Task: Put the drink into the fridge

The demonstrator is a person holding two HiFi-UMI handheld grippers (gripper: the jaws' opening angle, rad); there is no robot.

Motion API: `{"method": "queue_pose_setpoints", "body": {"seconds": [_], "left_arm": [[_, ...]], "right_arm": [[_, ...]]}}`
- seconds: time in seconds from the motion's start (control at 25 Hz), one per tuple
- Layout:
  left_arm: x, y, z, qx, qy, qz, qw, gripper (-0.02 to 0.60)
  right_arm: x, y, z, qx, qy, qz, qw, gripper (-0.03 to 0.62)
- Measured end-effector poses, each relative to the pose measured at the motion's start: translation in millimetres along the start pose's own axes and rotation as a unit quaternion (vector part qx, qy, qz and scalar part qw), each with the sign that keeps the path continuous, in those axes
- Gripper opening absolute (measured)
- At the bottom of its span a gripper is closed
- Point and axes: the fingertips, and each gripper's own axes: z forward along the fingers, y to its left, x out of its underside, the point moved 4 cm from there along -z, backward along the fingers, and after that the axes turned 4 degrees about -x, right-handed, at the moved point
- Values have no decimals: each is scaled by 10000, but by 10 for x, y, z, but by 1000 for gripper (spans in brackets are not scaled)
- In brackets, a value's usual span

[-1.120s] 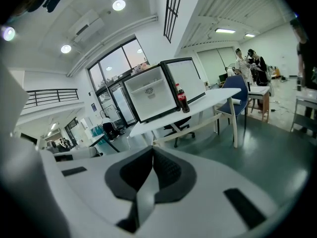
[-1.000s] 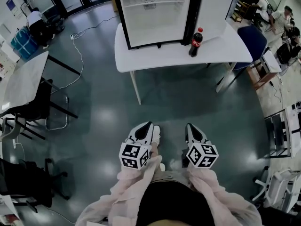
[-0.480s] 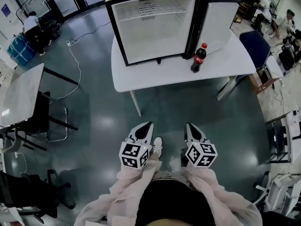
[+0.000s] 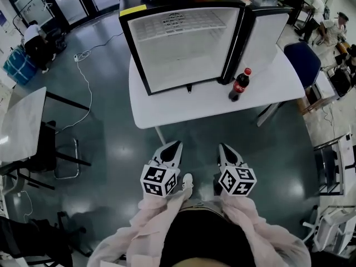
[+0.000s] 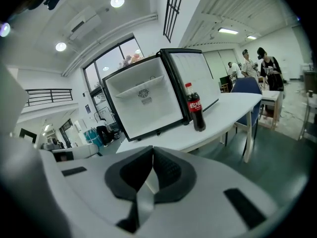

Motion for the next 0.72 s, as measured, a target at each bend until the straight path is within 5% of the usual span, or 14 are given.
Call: {"method": "queue_pose_setpoints", "body": {"seconds": [0.72], "left_arm": [[-213,367,555,480,55,-97,9988,11]], "right_arm": [[-176,-79,417,497,-80,-5,9987,12]]}}
